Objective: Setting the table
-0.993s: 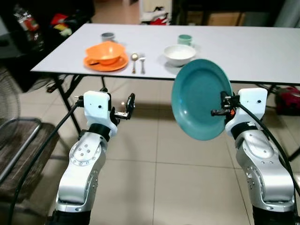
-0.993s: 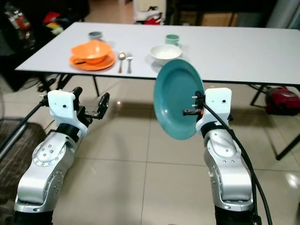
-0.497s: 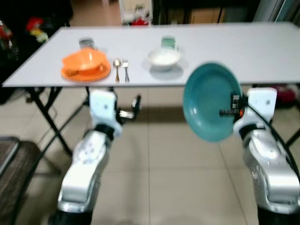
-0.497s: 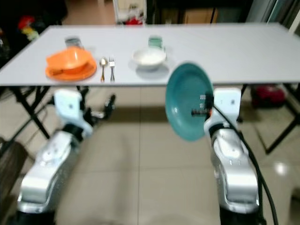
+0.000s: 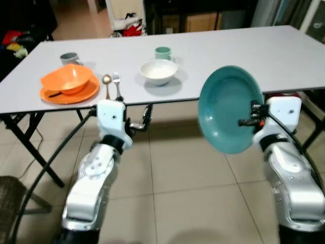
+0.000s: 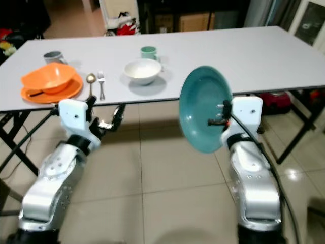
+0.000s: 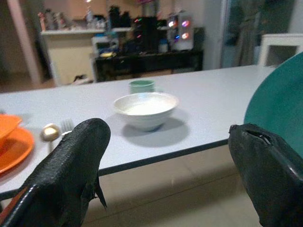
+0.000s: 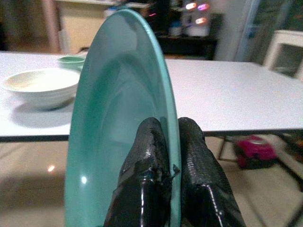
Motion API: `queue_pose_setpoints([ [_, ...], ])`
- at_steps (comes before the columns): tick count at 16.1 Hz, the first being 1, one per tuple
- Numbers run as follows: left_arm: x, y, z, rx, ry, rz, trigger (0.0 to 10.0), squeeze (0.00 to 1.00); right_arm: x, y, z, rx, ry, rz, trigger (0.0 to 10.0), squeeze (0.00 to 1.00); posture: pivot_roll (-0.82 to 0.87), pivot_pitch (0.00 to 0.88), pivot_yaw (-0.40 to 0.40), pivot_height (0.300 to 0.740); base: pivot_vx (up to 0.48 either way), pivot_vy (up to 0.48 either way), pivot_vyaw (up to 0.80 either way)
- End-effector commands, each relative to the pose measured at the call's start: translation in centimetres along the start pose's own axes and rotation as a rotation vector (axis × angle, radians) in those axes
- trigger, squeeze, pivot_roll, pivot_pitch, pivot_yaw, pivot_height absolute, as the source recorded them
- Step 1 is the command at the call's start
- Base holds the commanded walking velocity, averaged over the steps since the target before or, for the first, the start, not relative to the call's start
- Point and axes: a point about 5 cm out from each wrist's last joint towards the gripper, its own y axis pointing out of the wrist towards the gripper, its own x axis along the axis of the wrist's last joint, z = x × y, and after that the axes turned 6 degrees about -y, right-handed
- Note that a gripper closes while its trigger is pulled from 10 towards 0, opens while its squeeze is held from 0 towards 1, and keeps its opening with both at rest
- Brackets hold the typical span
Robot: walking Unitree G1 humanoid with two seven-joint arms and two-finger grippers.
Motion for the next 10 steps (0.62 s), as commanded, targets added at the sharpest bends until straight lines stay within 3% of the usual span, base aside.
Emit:
queue_pose_setpoints([
  [1, 0.10, 0.12, 0.01, -0.003, 0.001, 0.000, 10.0, 0.00, 1.02, -0.11, -0.02, 0.011, 0.000, -0.051, 10.0, 0.00, 0.00, 0.000, 0.039, 0.740, 0.368, 0.000, 0.00],
  [10, 0.08, -0.19, 0.09, 0.005, -0.004, 0.004, 10.0, 0.00, 1.38, 0.21, -0.18, 0.015, 0.001, -0.062, 10.0, 0.00, 0.01, 0.000, 0.028, 0.740, 0.392, 0.000, 0.00],
])
